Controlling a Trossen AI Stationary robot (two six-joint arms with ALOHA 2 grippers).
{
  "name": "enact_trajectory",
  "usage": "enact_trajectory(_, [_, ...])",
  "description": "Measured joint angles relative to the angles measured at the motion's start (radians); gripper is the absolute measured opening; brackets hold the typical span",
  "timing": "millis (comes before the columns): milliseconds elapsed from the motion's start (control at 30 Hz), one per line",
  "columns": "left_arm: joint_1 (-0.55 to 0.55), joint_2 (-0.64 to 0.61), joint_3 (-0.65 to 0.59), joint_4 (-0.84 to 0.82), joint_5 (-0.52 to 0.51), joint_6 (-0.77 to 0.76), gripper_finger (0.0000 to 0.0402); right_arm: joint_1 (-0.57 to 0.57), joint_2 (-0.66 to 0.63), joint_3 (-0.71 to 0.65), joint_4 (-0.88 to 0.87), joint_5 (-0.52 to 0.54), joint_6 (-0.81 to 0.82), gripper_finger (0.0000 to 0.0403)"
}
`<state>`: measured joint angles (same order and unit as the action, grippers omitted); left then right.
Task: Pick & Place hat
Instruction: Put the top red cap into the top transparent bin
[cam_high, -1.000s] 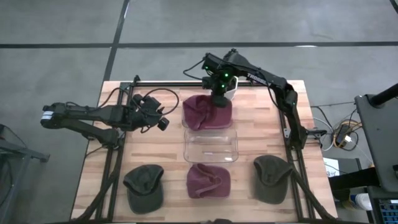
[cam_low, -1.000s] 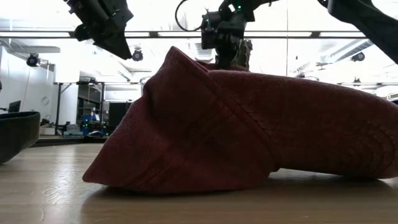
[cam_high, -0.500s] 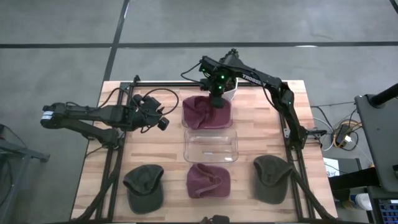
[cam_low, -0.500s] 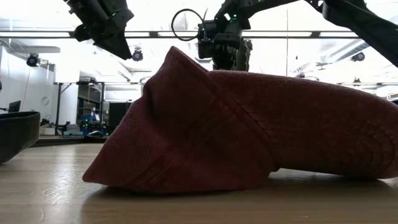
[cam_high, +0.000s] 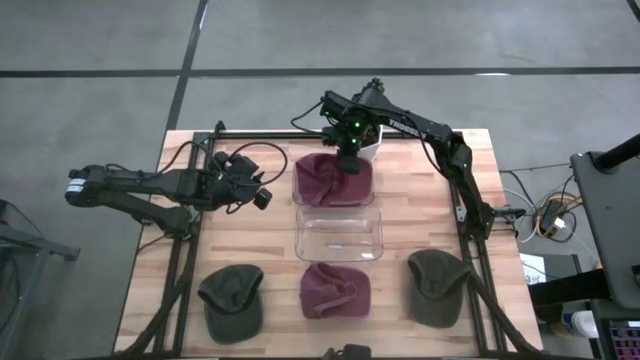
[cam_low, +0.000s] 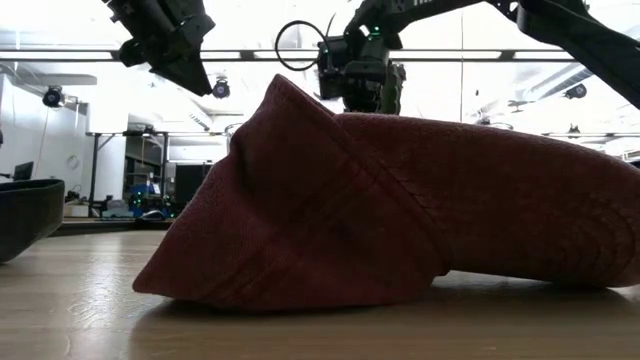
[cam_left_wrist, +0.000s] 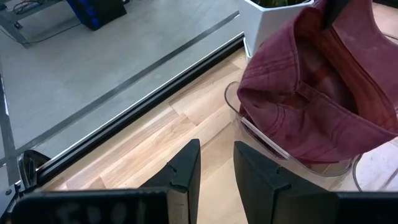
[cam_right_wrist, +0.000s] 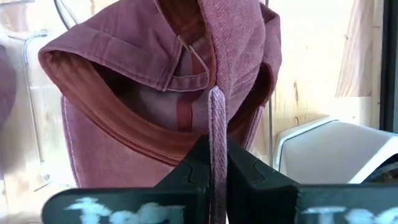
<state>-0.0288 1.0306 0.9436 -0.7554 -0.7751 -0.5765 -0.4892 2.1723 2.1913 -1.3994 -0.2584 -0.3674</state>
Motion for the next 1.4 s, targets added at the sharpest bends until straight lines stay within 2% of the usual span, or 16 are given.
enact_trajectory(167, [0.000, 0.000, 0.000, 0.000, 0.000, 0.000, 0.0090, 0.000, 0.000, -0.019, -0.002, -0.001, 0.000, 0.0020])
enact_trajectory(467, [0.000, 0.000, 0.000, 0.000, 0.000, 0.000, 0.0090, 0.001, 0.000, -0.086, -0.007, -0.001, 0.000, 0.0105])
enact_trajectory(700, [0.000, 0.000, 0.000, 0.000, 0.000, 0.000, 0.0090, 0.001, -0.012, -0.086, -0.010, -0.002, 0.001, 0.0140])
enact_trajectory(867, [0.000, 0.000, 0.000, 0.000, 0.000, 0.000, 0.0090, 0.004, -0.030, -0.086, -0.011, -0.001, 0.001, 0.0145])
enact_trajectory(1400, [0.000, -0.001, 0.000, 0.008, -0.001, 0.000, 0.0090, 0.034, -0.153, -0.084, 0.015, 0.026, 0.051, 0.0115])
